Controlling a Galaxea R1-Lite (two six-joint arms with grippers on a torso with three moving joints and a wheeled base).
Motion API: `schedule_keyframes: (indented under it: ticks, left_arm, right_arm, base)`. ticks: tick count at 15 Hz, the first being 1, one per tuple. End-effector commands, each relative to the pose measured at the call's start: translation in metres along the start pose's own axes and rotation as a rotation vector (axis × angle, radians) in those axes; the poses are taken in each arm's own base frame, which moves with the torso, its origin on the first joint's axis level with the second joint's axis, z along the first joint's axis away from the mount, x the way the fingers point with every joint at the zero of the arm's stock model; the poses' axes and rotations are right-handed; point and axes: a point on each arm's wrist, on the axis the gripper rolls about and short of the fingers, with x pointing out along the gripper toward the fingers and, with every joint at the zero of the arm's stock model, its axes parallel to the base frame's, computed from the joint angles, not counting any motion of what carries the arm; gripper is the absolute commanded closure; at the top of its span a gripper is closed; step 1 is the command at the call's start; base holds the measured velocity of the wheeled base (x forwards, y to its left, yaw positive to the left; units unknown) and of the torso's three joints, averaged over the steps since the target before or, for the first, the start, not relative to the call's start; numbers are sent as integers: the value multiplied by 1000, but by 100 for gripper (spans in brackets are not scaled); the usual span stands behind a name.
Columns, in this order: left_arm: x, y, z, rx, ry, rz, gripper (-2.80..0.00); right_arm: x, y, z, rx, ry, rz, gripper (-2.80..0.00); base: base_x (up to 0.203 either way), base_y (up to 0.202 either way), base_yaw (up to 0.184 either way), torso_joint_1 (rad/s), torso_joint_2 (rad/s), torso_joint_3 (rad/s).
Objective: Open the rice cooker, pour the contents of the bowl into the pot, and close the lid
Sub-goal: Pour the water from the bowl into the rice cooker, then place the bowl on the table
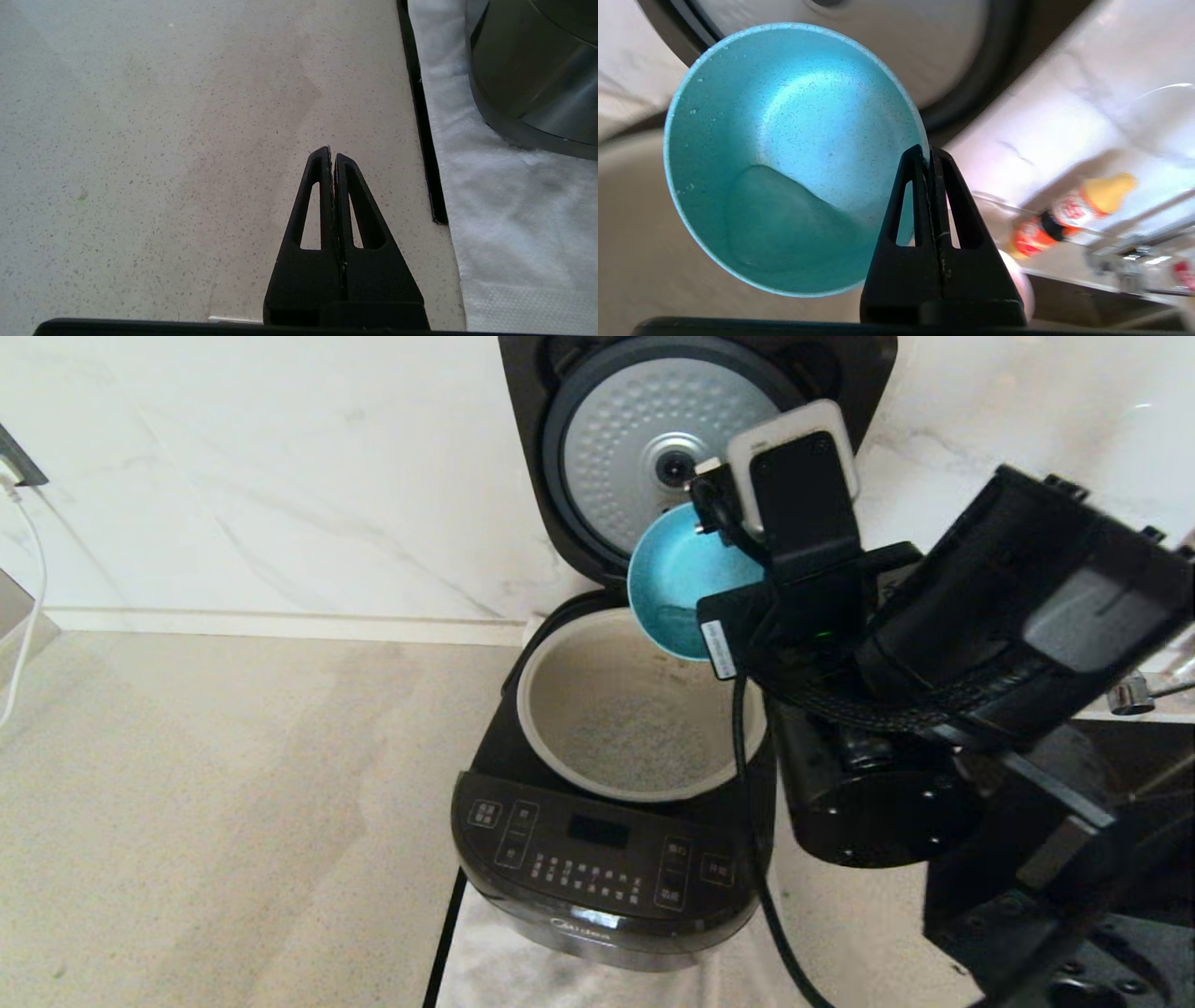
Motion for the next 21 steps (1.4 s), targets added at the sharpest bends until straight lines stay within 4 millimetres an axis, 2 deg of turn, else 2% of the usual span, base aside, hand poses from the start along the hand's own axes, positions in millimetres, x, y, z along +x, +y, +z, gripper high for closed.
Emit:
schedule_keyframes:
  ticks: [1, 4, 8, 12, 15, 18, 21]
  left_arm:
    - [0, 0, 0, 1, 1, 0, 0]
    - [0, 0, 0, 1, 2, 0, 0]
    - [0, 0, 0, 1, 3, 0, 0]
    - [0, 0, 0, 1, 3, 0, 0]
    - [0, 0, 0, 1, 3, 0, 0]
    - [0, 0, 0, 1, 3, 0, 0]
    - [0, 0, 0, 1, 1, 0, 0]
  right_arm:
    - [-13, -39, 9, -10, 9, -9, 0]
    - [-17, -75, -6, -109, 72, -35, 0]
    - [0, -130, -40, -287, 255, -161, 0]
    - [-8, -165, -75, -382, 507, -102, 0]
    - [-18, -187, -94, -314, 726, 14, 0]
    - [-25, -208, -100, -102, 948, 168, 0]
    - [-29, -215, -112, -7, 1071, 194, 0]
  base:
    - [0, 0, 0, 0, 0, 0]
    - [0, 0, 0, 0, 0, 0]
    - [0, 0, 0, 0, 0, 0]
    - [0, 0, 0, 0, 0, 0]
    - [0, 0, 0, 0, 0, 0]
    - [0, 0, 0, 0, 0, 0]
    - [0, 0, 0, 0, 0, 0]
